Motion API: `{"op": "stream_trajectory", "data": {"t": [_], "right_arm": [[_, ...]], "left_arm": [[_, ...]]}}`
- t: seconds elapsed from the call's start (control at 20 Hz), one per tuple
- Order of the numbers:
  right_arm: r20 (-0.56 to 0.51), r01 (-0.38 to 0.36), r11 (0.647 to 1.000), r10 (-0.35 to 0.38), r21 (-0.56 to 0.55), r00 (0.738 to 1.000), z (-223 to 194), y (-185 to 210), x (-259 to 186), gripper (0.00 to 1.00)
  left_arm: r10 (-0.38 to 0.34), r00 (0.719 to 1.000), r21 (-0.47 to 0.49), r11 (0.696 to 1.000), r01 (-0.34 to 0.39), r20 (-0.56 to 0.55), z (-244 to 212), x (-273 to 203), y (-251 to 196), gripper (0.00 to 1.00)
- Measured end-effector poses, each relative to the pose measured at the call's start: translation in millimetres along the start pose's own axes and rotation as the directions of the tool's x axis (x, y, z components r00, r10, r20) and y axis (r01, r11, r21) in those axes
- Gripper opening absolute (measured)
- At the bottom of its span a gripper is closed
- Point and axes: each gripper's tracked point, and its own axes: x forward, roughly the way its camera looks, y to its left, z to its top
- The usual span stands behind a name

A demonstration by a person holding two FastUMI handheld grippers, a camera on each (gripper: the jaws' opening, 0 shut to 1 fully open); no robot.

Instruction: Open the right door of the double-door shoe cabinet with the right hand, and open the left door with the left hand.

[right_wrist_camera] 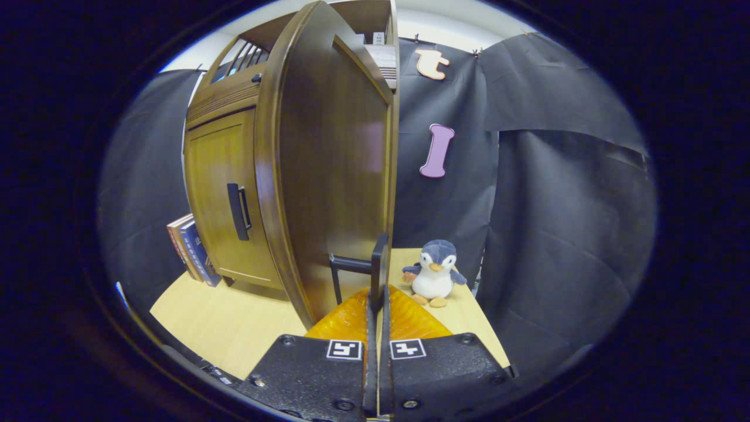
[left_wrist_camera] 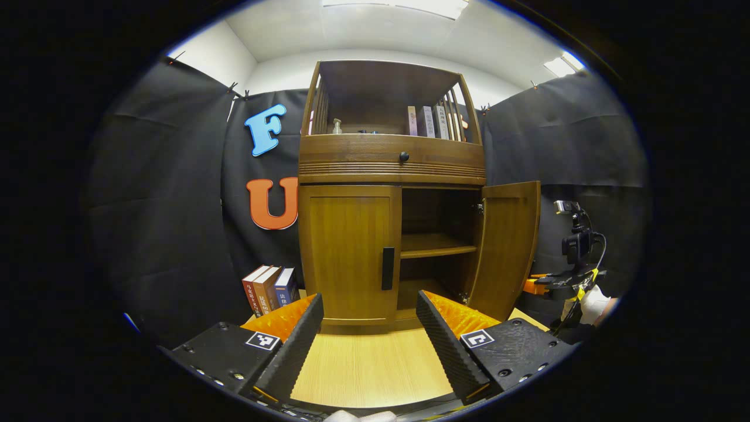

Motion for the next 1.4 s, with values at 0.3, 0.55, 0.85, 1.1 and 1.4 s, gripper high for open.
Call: {"op": "stream_trajectory", "data": {"t": [0.3, 0.55, 0.85, 1.1, 1.4], "right_arm": [[-0.010, 0.015, 1.000, -0.015, 0.019, 1.000, -1.7, -29.4, 0.4, 0.04], [-0.014, -0.018, 0.998, 0.019, 0.054, 1.000, -6.2, -41.0, 2.5, 0.04], [-0.014, -0.083, 0.995, 0.084, 0.062, 0.996, -5.8, -64.2, 7.0, 0.04], [-0.014, -0.153, 0.988, 0.154, 0.032, 0.988, -2.9, -80.8, 11.2, 0.04], [-0.019, -0.219, 0.976, 0.219, 0.006, 0.976, -1.7, -91.4, 15.0, 0.04]], "left_arm": [[0.001, 1.000, -0.006, 1.000, -0.001, -0.007, -1.2, 1.7, -9.7, 0.96], [0.017, 1.000, -0.007, 1.000, -0.018, -0.012, -2.1, 7.7, -16.7, 1.00], [0.035, 0.999, -0.011, 0.999, -0.035, -0.013, 0.7, 19.8, -34.5, 1.00], [0.054, 0.998, -0.017, 0.998, -0.055, -0.009, 4.4, 29.5, -55.5, 0.97], [0.053, 0.998, -0.035, 0.998, -0.053, -0.014, 10.2, 38.5, -75.8, 0.97]]}}
